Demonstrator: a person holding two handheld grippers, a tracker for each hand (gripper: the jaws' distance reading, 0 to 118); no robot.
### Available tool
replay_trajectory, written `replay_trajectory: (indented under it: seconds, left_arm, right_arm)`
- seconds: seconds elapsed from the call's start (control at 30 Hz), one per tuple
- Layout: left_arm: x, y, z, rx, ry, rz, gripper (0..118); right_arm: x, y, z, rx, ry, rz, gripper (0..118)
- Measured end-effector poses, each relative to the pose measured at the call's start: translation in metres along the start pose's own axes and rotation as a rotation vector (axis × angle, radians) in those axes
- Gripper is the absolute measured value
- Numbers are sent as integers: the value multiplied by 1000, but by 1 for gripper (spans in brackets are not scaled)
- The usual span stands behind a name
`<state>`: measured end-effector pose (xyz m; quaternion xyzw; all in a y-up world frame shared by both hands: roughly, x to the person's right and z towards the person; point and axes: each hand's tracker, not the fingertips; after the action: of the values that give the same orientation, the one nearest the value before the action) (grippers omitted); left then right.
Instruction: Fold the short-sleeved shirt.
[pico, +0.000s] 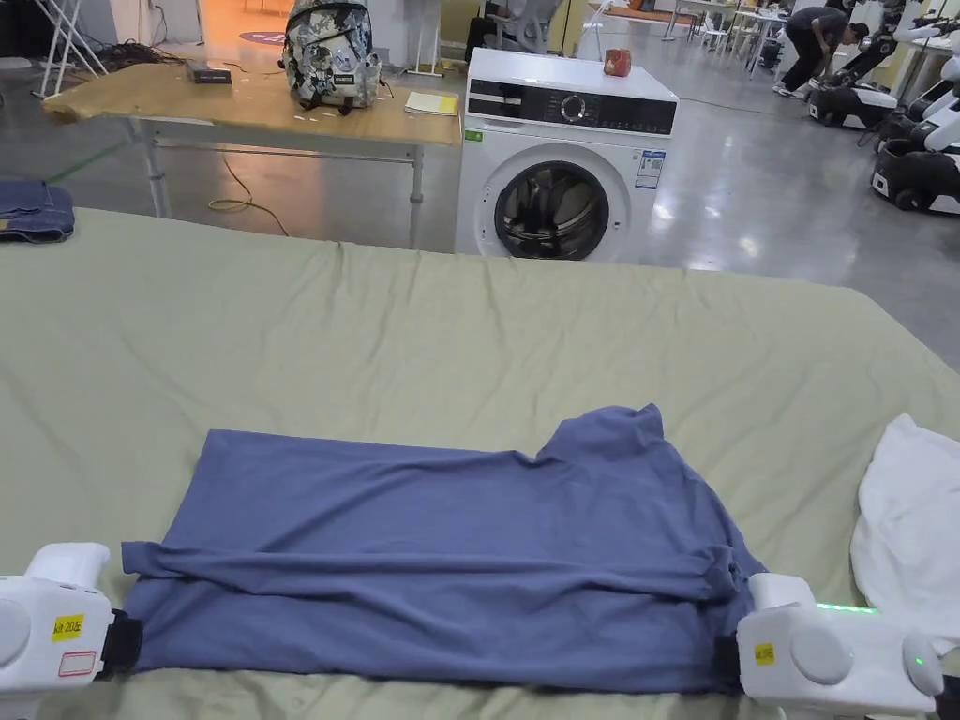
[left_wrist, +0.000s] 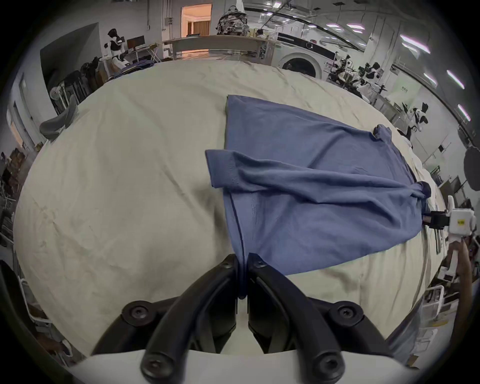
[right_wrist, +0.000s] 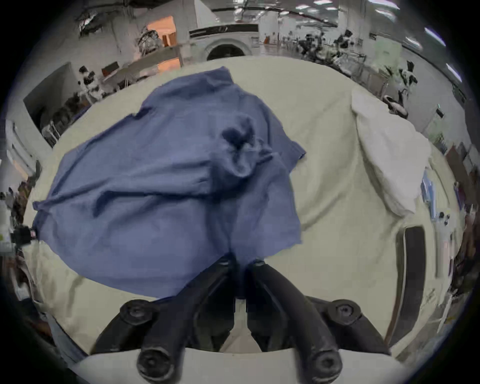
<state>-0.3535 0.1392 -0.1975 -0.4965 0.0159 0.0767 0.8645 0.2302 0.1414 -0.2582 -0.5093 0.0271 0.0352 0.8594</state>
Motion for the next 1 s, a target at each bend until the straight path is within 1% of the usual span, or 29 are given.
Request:
replay_trajectory:
  seconds: [0.03,0.07,0.13,0.23,0.27,0.3,0.33,0.37,0.43,0.53,0.57,0.7,0.8,0.87,1.0]
  left_arm:
    - [0,0,0,0,2,-5,1]
    - [0,0,1,3,3,-9,1]
    - [0,3,7,13,2,-10,1]
    - [-1,12,28,67,-23,-6,1]
    - [-2,15,33,75,-30,-6,1]
    - [-3,19,40,83,-35,-7,1]
    - [-3,21,45,93,-38,-11,1]
    - [-2,23,51,101,-44,-22,1]
    - [-2,25,63,104,-28,-22,1]
    - [-5,18,76,124,-22,-40,1]
    - [-8,14,78,117,-29,-31,1]
    - [-7,-17,90,101,-35,-7,1]
    - [-17,-44,87,77,-49,17,1]
    - [-17,-63,86,57,-41,19,1]
    - [-22,-96,74,20,-47,35,1]
  right_arm:
    - [1,13,-11,20,-11,17,5]
    - [-3,18,-10,12,-1,-6,5]
    - [-6,28,2,21,1,-22,5]
    - [6,29,28,69,25,-27,5]
    - [8,34,36,75,22,-34,5]
    - [17,33,44,103,39,-53,5]
    - [19,37,51,112,47,-53,5]
    - [20,41,60,108,38,-46,5]
    - [18,42,75,127,13,0,5]
    - [23,37,93,145,7,11,5]
    - [13,30,102,145,6,24,5]
    - [14,5,105,115,15,53,5]
    - [19,-24,102,73,9,51,5]
    - [17,-47,98,40,16,32,5]
    - [14,-88,77,-7,-22,25,5]
